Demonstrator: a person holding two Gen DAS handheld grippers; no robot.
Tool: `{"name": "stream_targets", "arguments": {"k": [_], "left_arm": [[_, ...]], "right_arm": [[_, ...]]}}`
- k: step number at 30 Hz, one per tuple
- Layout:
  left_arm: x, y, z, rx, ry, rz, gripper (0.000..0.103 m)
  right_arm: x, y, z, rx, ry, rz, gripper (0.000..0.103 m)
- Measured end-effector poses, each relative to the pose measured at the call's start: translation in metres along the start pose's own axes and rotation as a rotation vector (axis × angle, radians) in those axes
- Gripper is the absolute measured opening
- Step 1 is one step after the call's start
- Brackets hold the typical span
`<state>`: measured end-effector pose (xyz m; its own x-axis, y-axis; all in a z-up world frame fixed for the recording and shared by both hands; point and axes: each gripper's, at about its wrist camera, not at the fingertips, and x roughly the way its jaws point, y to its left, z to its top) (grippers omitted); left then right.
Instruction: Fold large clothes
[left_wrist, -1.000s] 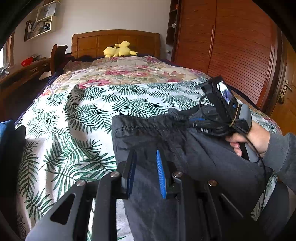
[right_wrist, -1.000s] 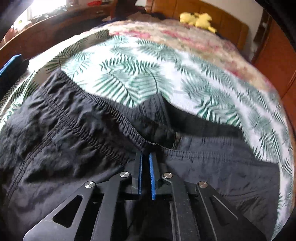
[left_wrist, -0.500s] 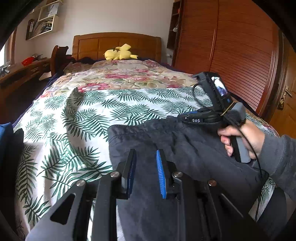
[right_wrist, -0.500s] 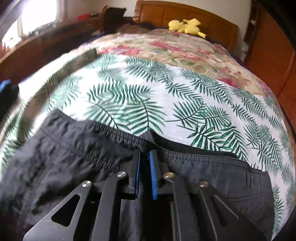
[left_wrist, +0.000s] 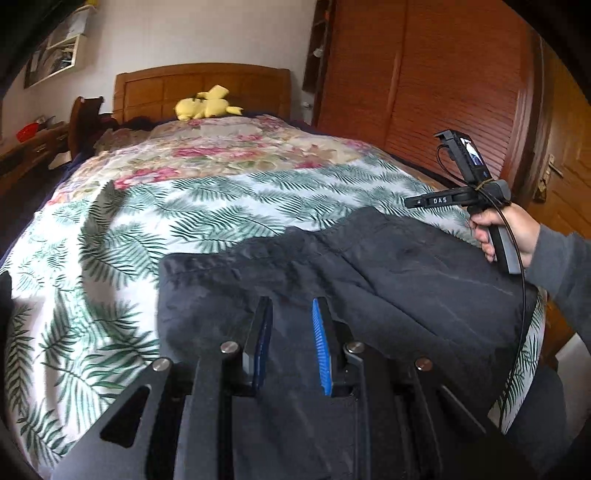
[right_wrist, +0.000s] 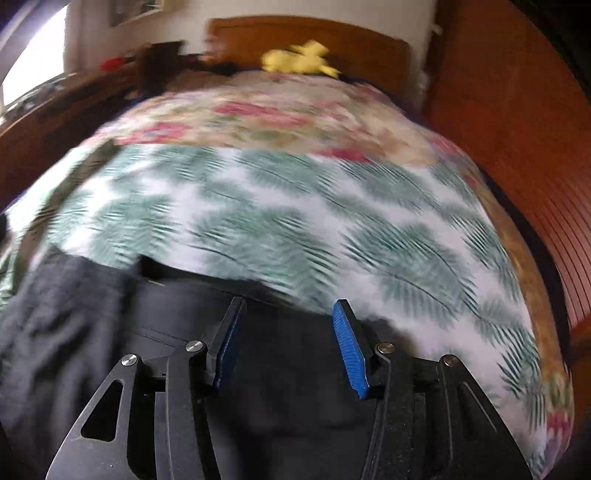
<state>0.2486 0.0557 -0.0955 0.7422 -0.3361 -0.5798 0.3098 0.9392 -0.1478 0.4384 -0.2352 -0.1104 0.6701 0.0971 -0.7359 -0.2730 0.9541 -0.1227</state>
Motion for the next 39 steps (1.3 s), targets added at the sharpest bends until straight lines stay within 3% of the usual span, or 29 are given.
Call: {"name": "stream_targets", "arguments": {"k": [3, 7, 14, 15, 17, 19, 23, 25, 29, 33, 37, 39], "left_arm": [[0.01, -0.008, -0.001, 0.016, 0.019, -0.011, 0.02], [0.017, -0.016, -0.002, 0.027, 0.033, -0.021, 0.02], [0.026, -0.022, -0.001, 0.033, 0.051, -0.023, 0.02], [0.027, -0.022, -0.002, 0.035, 0.052, -0.024, 0.02], [0.028, -0.023, -0.001, 0.036, 0.054, -0.026, 0.02], [0.028, -0.024, 0.0, 0.036, 0.054, -0.029, 0.02], [0.025, -0.028, 0.001, 0.043, 0.048, -0.037, 0.02], [0.023, -0.03, 0.001, 0.048, 0.043, -0.036, 0.02], [0.017, -0.035, 0.001, 0.056, 0.034, -0.038, 0.02], [0.01, -0.042, 0.002, 0.066, 0.023, -0.043, 0.02], [0.002, -0.052, 0.001, 0.076, 0.01, -0.054, 0.02], [-0.003, -0.059, -0.002, 0.086, 0.007, -0.057, 0.02]], "right_arm": [[0.016, -0.048, -0.018, 0.087, 0.061, -0.048, 0.049], [0.034, -0.086, -0.039, 0.2, 0.118, -0.047, 0.049], [0.057, -0.092, -0.047, 0.256, 0.174, 0.072, 0.048], [0.061, -0.092, -0.047, 0.262, 0.189, 0.094, 0.046], [0.064, -0.089, -0.044, 0.265, 0.197, 0.148, 0.021], [0.06, -0.084, -0.039, 0.209, 0.171, 0.13, 0.008], [0.027, -0.093, -0.029, 0.213, 0.017, 0.024, 0.004], [0.023, -0.106, -0.025, 0.255, 0.005, -0.062, 0.005], [0.031, -0.119, -0.029, 0.293, 0.076, -0.112, 0.009], [0.008, -0.108, -0.036, 0.258, 0.033, -0.115, 0.016], [-0.03, -0.092, -0.052, 0.199, -0.022, -0.079, 0.051], [-0.05, -0.083, -0.066, 0.176, -0.031, -0.056, 0.059]]}}
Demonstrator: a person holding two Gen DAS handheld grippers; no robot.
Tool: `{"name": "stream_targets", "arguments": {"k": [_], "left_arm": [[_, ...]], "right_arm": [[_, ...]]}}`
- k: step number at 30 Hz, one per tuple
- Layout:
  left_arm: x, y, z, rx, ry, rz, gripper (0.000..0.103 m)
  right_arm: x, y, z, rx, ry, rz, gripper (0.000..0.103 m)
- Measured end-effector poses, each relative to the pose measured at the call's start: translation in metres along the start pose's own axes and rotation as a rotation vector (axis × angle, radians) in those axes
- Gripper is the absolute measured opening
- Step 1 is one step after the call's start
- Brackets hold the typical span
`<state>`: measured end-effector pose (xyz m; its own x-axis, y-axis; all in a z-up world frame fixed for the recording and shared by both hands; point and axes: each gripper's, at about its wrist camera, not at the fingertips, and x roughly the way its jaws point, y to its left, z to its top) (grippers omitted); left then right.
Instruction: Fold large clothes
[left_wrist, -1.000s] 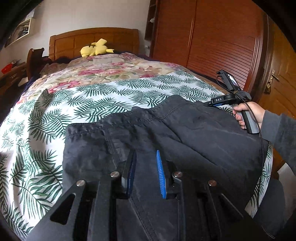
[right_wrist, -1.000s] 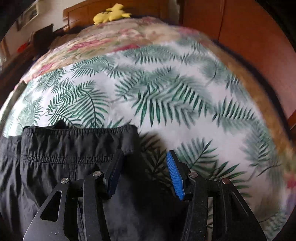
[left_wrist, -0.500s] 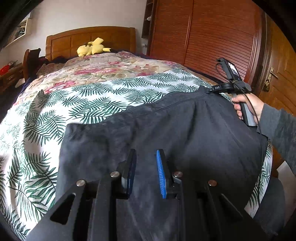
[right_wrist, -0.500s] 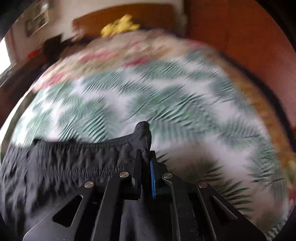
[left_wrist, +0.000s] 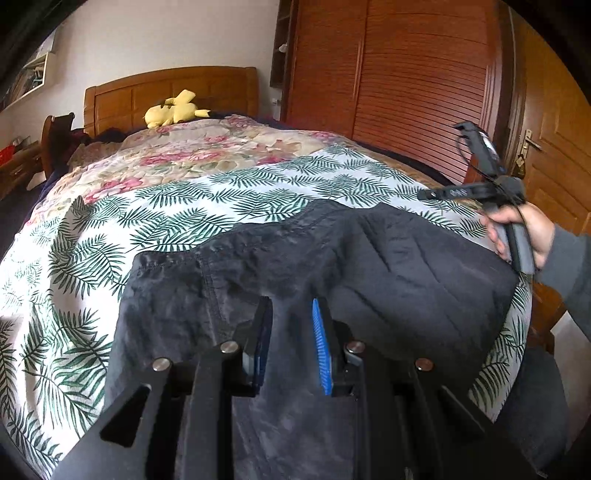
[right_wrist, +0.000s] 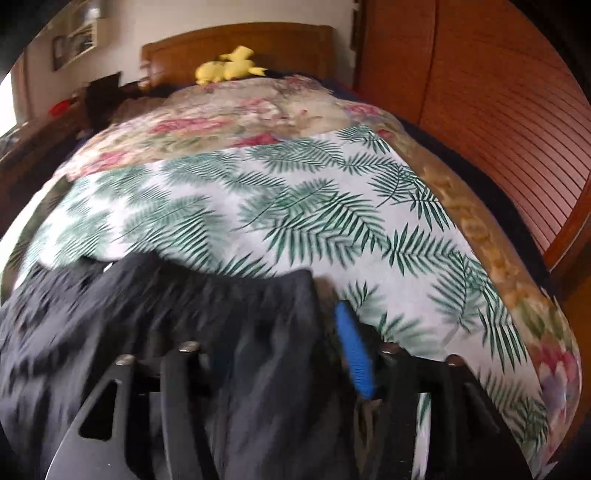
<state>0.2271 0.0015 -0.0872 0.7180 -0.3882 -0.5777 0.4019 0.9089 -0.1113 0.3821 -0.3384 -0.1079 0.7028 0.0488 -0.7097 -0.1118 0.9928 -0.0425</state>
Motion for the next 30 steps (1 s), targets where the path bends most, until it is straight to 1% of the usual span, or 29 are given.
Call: {"name": "stream_targets", "arguments": {"k": [2, 5, 10, 14, 18, 24, 28, 30], "left_arm": [[-0.004, -0.007, -0.003, 0.006, -0.004, -0.005, 0.02], [-0.01, -0.018, -0.005, 0.02, -0.007, -0.009, 0.02], [-0.02, -0.033, -0.012, 0.031, -0.021, -0.017, 0.02], [-0.022, -0.039, -0.023, 0.018, -0.015, -0.021, 0.02], [-0.024, -0.043, -0.029, 0.016, -0.012, -0.02, 0.021], [-0.03, -0.05, -0.035, 0.026, -0.015, -0.019, 0.021], [-0.035, -0.056, -0.043, 0.019, -0.018, -0.029, 0.021], [-0.036, -0.059, -0.047, 0.032, -0.014, -0.034, 0.021]], "right_arm": [[-0.013, 0.003, -0.015, -0.016, 0.009, 0.019, 0.062], [-0.034, 0.006, -0.044, -0.039, 0.029, 0.044, 0.062], [-0.064, 0.004, -0.088, -0.062, 0.043, 0.063, 0.062], [-0.077, 0.005, -0.113, -0.086, 0.051, 0.044, 0.062], [-0.085, 0.005, -0.13, -0.085, 0.06, 0.039, 0.062], [-0.089, 0.0, -0.141, -0.059, 0.068, 0.02, 0.064], [-0.089, -0.008, -0.146, -0.018, 0.085, 0.009, 0.07], [-0.087, -0.012, -0.149, 0.01, 0.098, 0.011, 0.072]]}}
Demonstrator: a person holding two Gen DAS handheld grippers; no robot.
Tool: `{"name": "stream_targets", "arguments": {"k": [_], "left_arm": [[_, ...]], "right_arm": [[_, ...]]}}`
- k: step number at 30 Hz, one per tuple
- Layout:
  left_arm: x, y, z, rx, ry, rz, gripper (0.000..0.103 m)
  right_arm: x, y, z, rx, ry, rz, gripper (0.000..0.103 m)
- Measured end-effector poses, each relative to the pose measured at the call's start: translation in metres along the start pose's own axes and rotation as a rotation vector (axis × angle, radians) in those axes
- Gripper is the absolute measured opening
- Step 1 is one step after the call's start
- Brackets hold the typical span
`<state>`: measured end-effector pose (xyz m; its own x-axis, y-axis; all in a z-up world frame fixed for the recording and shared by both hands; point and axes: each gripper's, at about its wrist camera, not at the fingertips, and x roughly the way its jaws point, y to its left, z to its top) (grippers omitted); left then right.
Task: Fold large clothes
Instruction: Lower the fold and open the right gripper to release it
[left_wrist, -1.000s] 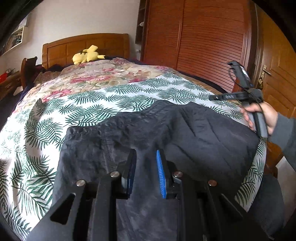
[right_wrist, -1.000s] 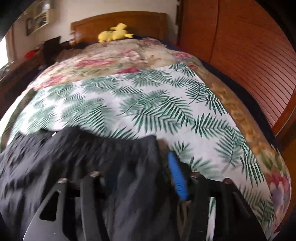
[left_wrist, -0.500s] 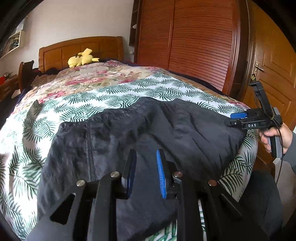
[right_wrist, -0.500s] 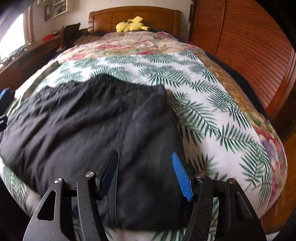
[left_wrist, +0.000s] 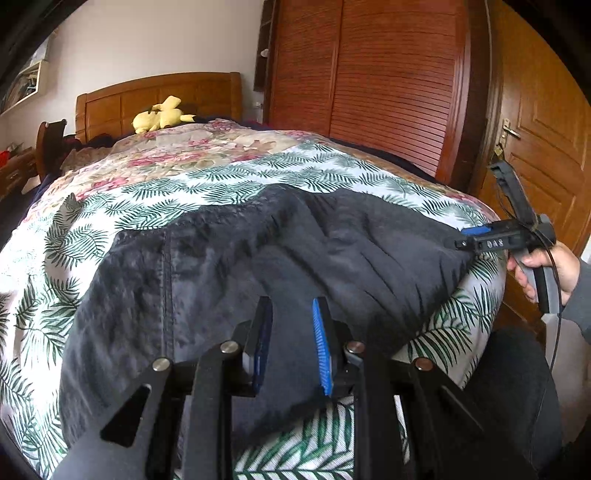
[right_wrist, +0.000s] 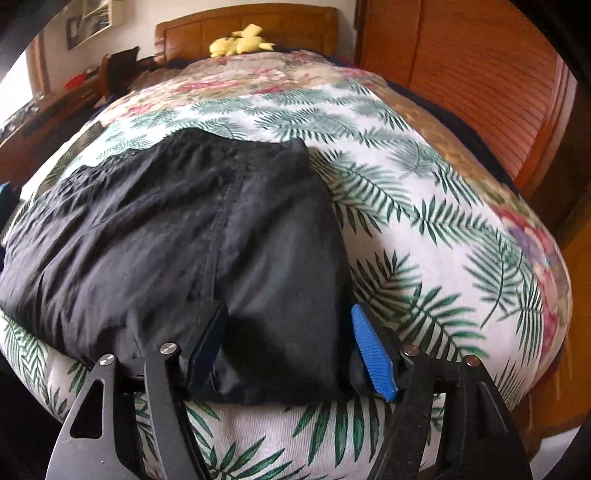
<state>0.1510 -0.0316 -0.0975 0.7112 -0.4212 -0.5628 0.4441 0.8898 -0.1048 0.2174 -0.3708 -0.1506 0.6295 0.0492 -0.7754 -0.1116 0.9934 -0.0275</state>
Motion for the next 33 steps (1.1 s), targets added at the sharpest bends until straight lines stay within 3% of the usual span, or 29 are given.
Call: {"name": "stream_targets", "arguments": {"k": [7, 10, 14, 28, 33], "left_arm": [[0.007, -0.004, -0.005, 0.023, 0.023, -0.012, 0.021], [0.01, -0.003, -0.008, 0.014, 0.032, -0.017, 0.021], [0.014, -0.004, -0.011, 0.003, 0.047, -0.025, 0.021], [0.028, -0.013, -0.014, 0.018, 0.069, -0.031, 0.021], [0.029, -0.014, -0.014, 0.016, 0.069, -0.034, 0.021]], "right_arm": [[0.015, -0.013, -0.004, 0.079, 0.029, -0.027, 0.086], [0.023, -0.019, -0.005, 0.126, 0.058, -0.003, 0.088], [0.026, -0.026, -0.01, 0.192, 0.081, 0.031, 0.088], [0.026, -0.029, -0.013, 0.21, 0.117, 0.089, 0.088], [0.025, -0.032, -0.014, 0.232, 0.123, 0.14, 0.08]]}}
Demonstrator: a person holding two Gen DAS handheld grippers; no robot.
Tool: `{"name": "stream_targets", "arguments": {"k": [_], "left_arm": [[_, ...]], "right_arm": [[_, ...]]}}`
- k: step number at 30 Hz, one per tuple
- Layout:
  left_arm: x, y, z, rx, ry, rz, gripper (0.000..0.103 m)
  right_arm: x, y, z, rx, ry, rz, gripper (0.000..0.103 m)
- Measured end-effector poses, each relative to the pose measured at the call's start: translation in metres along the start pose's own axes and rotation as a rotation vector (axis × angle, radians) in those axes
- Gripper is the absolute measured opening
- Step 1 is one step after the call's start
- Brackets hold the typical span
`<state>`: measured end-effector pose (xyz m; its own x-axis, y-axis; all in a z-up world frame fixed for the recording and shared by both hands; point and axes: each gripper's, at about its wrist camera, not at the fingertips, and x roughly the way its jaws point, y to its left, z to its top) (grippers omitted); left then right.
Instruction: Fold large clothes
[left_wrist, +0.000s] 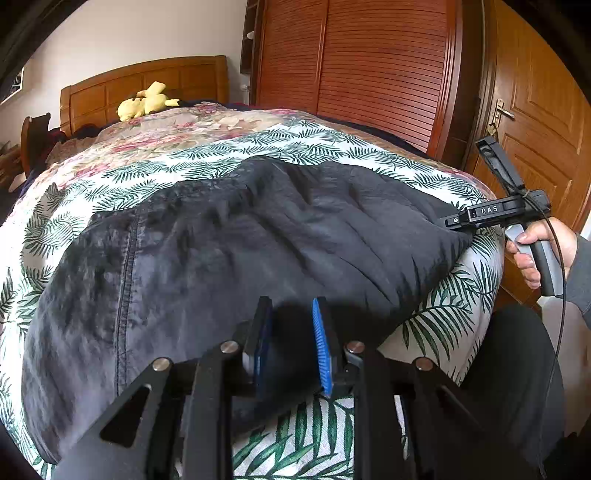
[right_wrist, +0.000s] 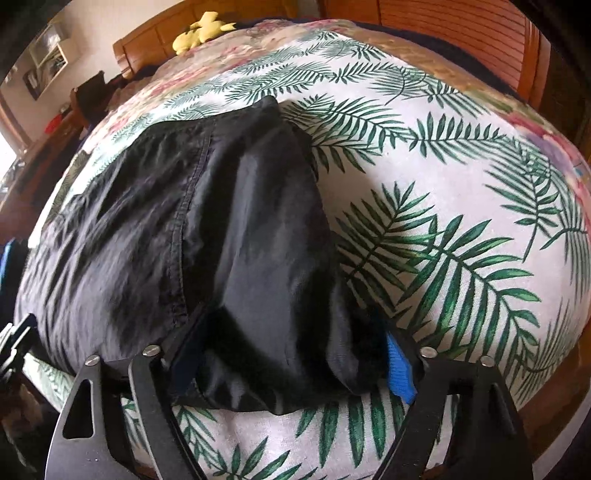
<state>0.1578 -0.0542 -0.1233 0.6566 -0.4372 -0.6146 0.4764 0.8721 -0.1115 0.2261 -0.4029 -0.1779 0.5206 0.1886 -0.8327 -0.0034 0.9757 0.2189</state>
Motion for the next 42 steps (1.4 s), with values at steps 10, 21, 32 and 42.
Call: {"name": "stream_targets", "arguments": {"k": [10, 21, 32, 42], "left_arm": [[-0.005, 0.0, 0.003, -0.01, -0.008, -0.007, 0.021], [-0.057, 0.036, 0.0, -0.05, -0.096, 0.052, 0.021], [-0.121, 0.1, -0.045, -0.179, -0.136, 0.144, 0.021], [-0.144, 0.136, -0.065, -0.291, -0.141, 0.248, 0.021]], "right_arm": [[-0.021, 0.023, 0.005, -0.047, -0.059, 0.104, 0.017], [-0.09, 0.114, 0.036, -0.198, -0.278, 0.256, 0.012], [-0.083, 0.301, 0.044, -0.438, -0.286, 0.506, 0.011], [-0.01, 0.379, -0.011, -0.59, -0.077, 0.583, 0.019]]}}
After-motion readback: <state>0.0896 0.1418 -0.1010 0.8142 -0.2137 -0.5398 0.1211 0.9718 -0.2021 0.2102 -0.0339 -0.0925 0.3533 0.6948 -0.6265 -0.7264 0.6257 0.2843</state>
